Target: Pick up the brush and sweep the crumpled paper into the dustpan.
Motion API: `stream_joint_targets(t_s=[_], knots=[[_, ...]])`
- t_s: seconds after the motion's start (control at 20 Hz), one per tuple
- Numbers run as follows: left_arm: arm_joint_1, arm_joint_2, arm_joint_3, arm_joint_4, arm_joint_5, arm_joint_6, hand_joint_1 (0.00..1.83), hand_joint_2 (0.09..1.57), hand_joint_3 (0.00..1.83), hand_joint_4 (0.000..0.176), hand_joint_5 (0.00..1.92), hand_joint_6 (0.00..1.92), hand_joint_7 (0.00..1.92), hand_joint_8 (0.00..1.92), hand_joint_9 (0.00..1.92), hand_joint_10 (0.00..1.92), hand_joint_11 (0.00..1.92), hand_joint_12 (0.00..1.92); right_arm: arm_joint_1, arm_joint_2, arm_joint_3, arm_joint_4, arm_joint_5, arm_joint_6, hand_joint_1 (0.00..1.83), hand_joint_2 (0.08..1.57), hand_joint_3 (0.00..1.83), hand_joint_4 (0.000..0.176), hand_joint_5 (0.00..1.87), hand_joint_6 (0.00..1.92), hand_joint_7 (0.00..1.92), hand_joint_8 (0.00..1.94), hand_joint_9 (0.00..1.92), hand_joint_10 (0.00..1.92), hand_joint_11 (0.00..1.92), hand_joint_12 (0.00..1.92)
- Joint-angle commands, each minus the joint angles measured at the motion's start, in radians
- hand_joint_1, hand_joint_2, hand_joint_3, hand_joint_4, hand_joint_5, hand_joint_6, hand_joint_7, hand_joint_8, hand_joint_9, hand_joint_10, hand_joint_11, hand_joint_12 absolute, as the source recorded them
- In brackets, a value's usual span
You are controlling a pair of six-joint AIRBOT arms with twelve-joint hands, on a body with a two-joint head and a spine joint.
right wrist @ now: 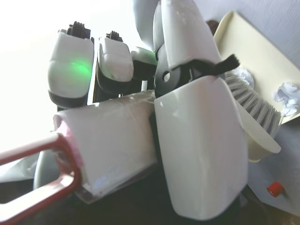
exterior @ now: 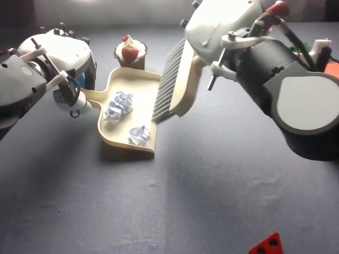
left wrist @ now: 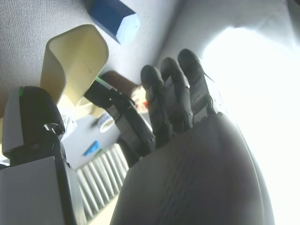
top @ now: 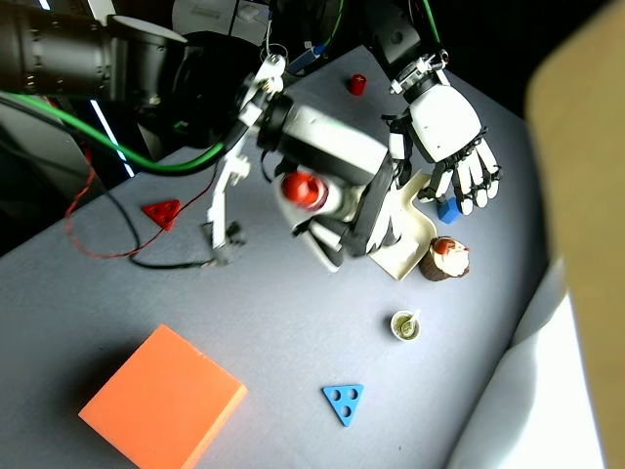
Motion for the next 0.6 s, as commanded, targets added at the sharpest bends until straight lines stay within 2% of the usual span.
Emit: stream_joint_targets(t_s=[0.0, 0.15, 0.3, 0.35, 0.4, 0.45, 0.5, 0.55], knots=[[-0.013, -0.001, 0.004, 0.038, -0.081, 0.005, 1.13, 1.07, 0.0, 0.0, 1.09, 0.79, 0.39, 0.0, 0.23, 0.0, 0.0, 0.5, 0.004, 0.014, -0.011, -0.085, -0.05, -0.013, 1.42, 1.18, 0.0, 0.082, 0.91, 1.92, 0.97, 1.94, 1.33, 1.92, 1.47, 1.92], [-0.014, 0.0, 0.004, 0.038, -0.082, 0.005, 1.13, 1.06, 0.0, 0.0, 1.11, 0.76, 0.41, 0.01, 0.25, 0.0, 0.0, 0.5, -0.024, 0.051, -0.049, -0.078, -0.056, -0.017, 1.43, 1.18, 0.0, 0.105, 0.92, 1.92, 0.97, 1.94, 1.34, 1.92, 1.49, 1.92], [-0.015, 0.001, 0.005, 0.037, -0.082, 0.005, 1.13, 1.06, 0.0, 0.0, 1.12, 0.75, 0.42, 0.01, 0.25, 0.0, 0.0, 0.5, -0.038, 0.105, -0.109, -0.02, -0.065, -0.04, 1.43, 1.18, 0.0, 0.108, 0.92, 1.92, 0.97, 1.94, 1.34, 1.92, 1.49, 1.92], [-0.016, 0.002, 0.006, 0.036, -0.083, 0.005, 1.11, 1.06, 0.0, 0.018, 1.11, 0.77, 0.42, 0.01, 0.27, 0.01, 0.0, 0.5, -0.045, 0.121, -0.125, -0.022, -0.065, -0.045, 1.43, 1.19, 0.0, 0.107, 0.91, 1.92, 0.95, 1.94, 1.33, 1.92, 1.47, 1.92], [-0.017, 0.002, 0.006, 0.036, -0.083, 0.005, 1.08, 1.07, 0.0, 0.072, 1.07, 0.83, 0.4, 0.0, 0.26, 0.0, 0.0, 0.45, -0.048, 0.128, -0.132, -0.023, -0.064, -0.048, 1.43, 1.19, 0.0, 0.103, 0.93, 1.92, 0.96, 1.94, 1.33, 1.92, 1.47, 1.92], [-0.018, 0.002, 0.006, 0.036, -0.083, 0.005, 1.08, 1.08, 0.0, 0.082, 1.05, 0.86, 0.39, 0.0, 0.26, 0.0, 0.0, 0.46, -0.049, 0.135, -0.137, -0.022, -0.064, -0.051, 1.43, 1.19, 0.0, 0.101, 0.93, 1.92, 0.96, 1.94, 1.33, 1.92, 1.48, 1.92], [-0.018, 0.003, 0.007, 0.036, -0.083, 0.005, 1.04, 1.09, 0.0, 0.166, 1.02, 0.91, 0.38, 0.0, 0.26, 0.0, 0.0, 0.45, -0.05, 0.141, -0.142, -0.016, -0.064, -0.056, 1.42, 1.18, 0.0, 0.099, 0.93, 1.92, 0.97, 1.94, 1.33, 1.92, 1.48, 1.92], [-0.019, 0.003, 0.007, 0.036, -0.084, 0.005, 1.02, 1.01, 0.0, 0.09, 0.85, 0.35, 0.36, 0.01, 0.25, 0.01, 0.0, 0.36, -0.05, 0.145, -0.148, -0.01, -0.065, -0.059, 1.43, 1.18, 0.0, 0.098, 0.92, 1.92, 0.96, 1.94, 1.33, 1.92, 1.48, 1.92]])
